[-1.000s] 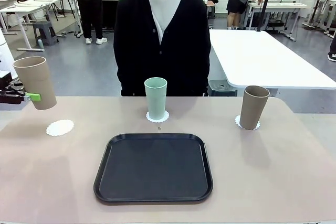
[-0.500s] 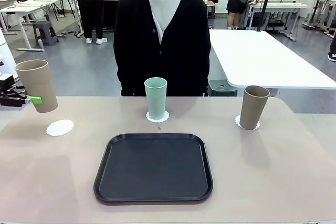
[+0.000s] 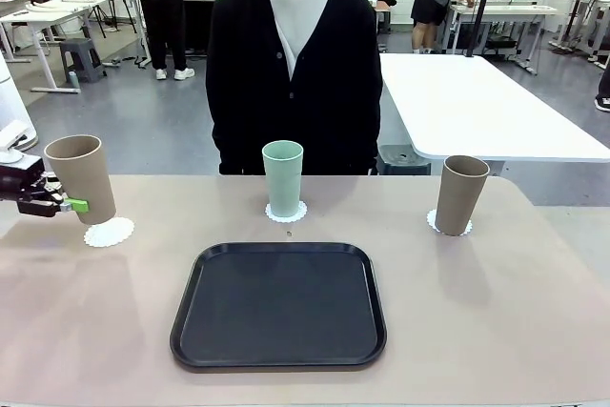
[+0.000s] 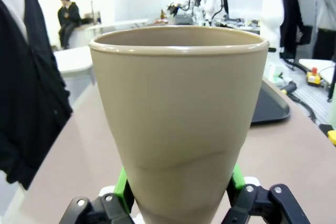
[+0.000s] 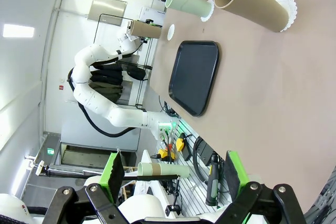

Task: Place coasters on the table and set cups on them.
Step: Take one Reusable plastic cup from the Flat Tray and place it on a coaster set by the human.

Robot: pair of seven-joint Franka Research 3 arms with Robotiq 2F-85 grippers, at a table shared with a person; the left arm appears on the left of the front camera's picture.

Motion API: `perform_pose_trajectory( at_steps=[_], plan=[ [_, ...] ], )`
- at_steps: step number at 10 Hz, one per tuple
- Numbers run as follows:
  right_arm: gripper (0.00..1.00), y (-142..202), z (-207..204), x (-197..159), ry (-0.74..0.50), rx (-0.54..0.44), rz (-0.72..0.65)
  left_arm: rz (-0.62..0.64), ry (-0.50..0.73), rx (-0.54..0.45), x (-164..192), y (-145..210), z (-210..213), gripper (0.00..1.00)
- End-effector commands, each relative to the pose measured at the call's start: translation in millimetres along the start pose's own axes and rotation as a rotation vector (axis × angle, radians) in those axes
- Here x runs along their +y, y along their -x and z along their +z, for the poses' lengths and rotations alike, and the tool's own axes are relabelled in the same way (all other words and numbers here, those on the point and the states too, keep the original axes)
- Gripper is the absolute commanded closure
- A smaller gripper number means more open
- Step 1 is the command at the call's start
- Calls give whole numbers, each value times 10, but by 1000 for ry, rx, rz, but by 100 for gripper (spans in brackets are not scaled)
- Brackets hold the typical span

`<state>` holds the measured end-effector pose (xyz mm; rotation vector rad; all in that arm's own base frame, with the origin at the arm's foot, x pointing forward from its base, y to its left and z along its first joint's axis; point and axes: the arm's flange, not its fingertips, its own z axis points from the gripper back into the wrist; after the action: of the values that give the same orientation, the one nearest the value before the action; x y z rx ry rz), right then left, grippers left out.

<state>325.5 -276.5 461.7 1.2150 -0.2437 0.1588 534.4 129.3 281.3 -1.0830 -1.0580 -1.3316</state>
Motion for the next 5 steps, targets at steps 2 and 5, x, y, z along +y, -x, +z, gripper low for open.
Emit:
perform_pose_trajectory(
  at_steps=[2, 5],
  plan=[
    [0, 17, 12, 7, 6, 10, 0, -42, 7, -40, 42, 125, 92, 17],
    [0, 17, 12, 7, 6, 10, 0, -24, 3, -46, 104, 310, 91, 17]
  ],
)
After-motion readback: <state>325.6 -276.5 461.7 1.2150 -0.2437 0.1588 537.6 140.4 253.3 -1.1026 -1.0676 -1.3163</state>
